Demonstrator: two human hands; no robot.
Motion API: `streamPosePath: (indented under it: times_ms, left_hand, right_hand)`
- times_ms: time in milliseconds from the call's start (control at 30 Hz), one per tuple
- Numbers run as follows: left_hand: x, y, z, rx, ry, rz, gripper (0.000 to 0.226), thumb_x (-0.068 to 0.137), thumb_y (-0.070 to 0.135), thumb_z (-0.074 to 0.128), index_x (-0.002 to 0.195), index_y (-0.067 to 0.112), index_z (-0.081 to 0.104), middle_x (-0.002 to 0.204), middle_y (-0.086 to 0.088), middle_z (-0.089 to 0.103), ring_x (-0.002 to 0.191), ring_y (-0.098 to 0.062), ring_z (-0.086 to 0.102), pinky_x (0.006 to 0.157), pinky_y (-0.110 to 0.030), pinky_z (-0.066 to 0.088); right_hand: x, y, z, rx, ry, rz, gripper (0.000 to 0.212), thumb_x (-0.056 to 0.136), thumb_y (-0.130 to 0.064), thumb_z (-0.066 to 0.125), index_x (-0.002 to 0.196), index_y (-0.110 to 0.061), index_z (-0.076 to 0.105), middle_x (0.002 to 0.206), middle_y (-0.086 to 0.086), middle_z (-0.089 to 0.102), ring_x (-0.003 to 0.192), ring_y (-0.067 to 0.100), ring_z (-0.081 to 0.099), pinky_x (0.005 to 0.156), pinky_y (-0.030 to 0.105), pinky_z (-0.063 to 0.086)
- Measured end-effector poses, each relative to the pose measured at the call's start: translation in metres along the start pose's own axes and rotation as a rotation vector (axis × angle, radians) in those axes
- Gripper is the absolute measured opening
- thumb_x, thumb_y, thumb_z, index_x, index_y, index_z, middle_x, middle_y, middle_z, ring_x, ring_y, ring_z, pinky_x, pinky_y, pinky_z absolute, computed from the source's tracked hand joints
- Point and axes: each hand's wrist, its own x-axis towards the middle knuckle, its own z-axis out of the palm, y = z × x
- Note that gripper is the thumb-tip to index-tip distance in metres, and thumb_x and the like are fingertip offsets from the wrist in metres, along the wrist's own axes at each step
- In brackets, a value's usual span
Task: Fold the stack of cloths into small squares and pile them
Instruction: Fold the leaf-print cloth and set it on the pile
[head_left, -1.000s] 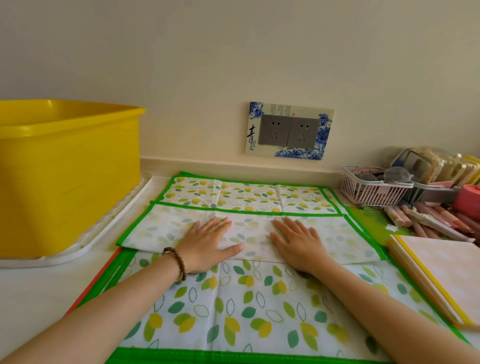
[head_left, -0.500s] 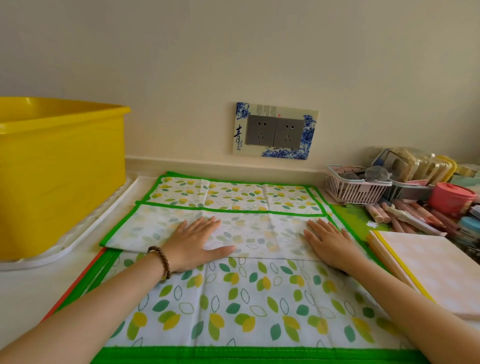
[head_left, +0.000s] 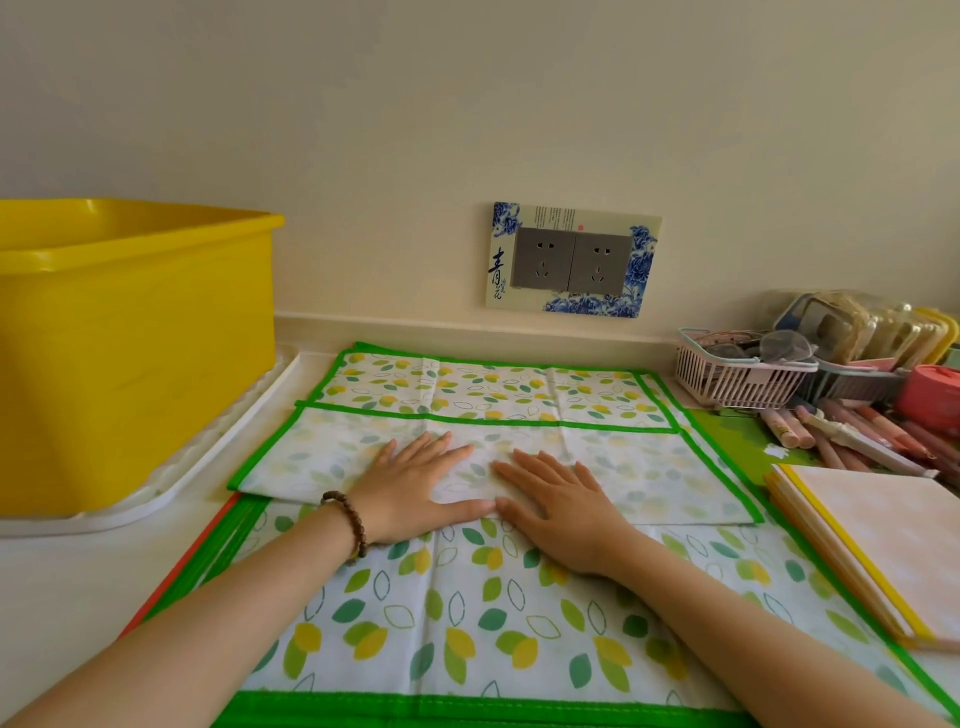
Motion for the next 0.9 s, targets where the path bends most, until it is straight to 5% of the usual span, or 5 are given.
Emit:
streamPosePath:
  times_ms: [467,900]
  left_hand:
    - [-0.032,-0.048,-0.013,0.036,-0.076,-0.063,0.085,0.056,0.092,0.004,0.136,0.063,-0.003,0.155,0.02,-0.013,0.143,-0.01,-0.016,0.114,-0.05,-0.011]
    - [-0.051,-0.07,-0.028,-0.062,-0.091,-0.147,0.112,0.041,0.102,0.007,0.142,0.055,0.006,0.156,0.018,-0.005,0.144,-0.013,-0.012,0.115,-0.048,-0.012]
  right_hand:
    - [0.001,0.003,-0.001,-0.027,-0.048,0.011,0.056,0.092,-0.063,0.016,0.145,-0.049,0.004,0.157,-0.016,-0.003,0.145,0.013,-0.008,0.117,0.047,-0.008]
    - [0.004,0.002,-0.007,0.015,-0.107,0.027,0.055,0.094,-0.06,0.02,0.146,-0.046,0.008,0.157,-0.015,0.0,0.146,0.014,-0.006,0.117,0.047,-0.008]
